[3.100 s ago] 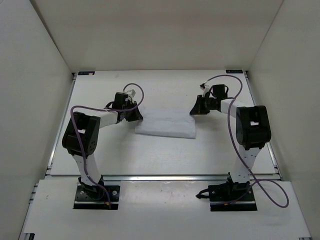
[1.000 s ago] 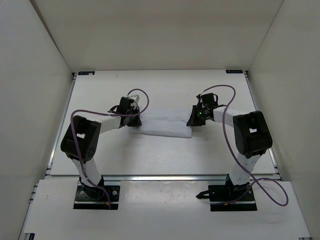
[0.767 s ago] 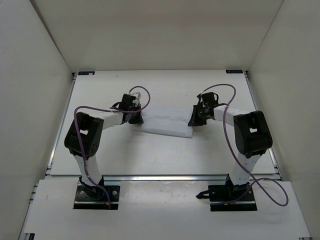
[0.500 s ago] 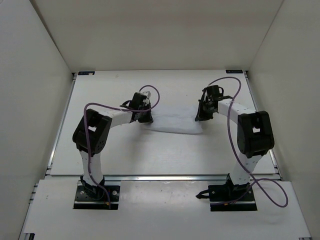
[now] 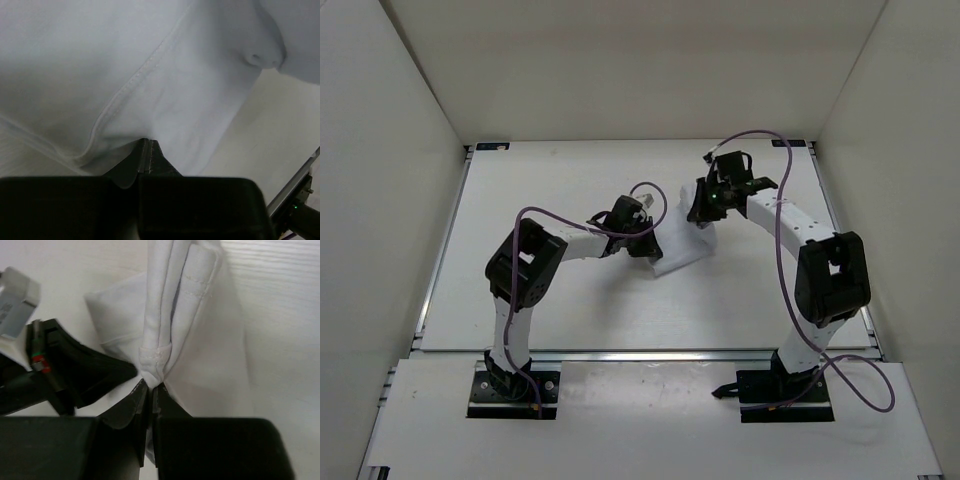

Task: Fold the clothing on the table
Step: Fold the skirt

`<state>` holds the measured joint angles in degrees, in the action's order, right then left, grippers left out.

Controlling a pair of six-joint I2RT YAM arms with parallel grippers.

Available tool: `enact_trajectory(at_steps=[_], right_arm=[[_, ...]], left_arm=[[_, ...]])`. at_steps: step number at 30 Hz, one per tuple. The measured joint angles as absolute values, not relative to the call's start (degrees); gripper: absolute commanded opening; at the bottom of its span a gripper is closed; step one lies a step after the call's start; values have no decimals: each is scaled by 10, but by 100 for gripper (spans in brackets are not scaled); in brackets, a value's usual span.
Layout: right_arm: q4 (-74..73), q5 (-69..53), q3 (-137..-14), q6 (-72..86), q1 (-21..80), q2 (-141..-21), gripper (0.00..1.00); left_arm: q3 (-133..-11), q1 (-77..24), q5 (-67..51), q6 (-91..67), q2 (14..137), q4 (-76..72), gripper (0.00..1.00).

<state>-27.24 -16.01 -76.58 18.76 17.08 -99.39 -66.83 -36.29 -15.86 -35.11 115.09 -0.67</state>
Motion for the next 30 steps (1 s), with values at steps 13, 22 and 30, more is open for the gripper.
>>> enact_trajectory(at_steps=[13,22,30], right_arm=[[-242,-192,-755,227,251,-996,0],[-218,-205,-719,235,253,-1006,0],[-178,-233,-696,260,265,-1037,0]], left_arm=[[-693,-367,-194,-390,1179,-23,0],[-678,-336,-226,-388,1172,-25,0],[-675,-333,-235,-384,1172,-25,0]])
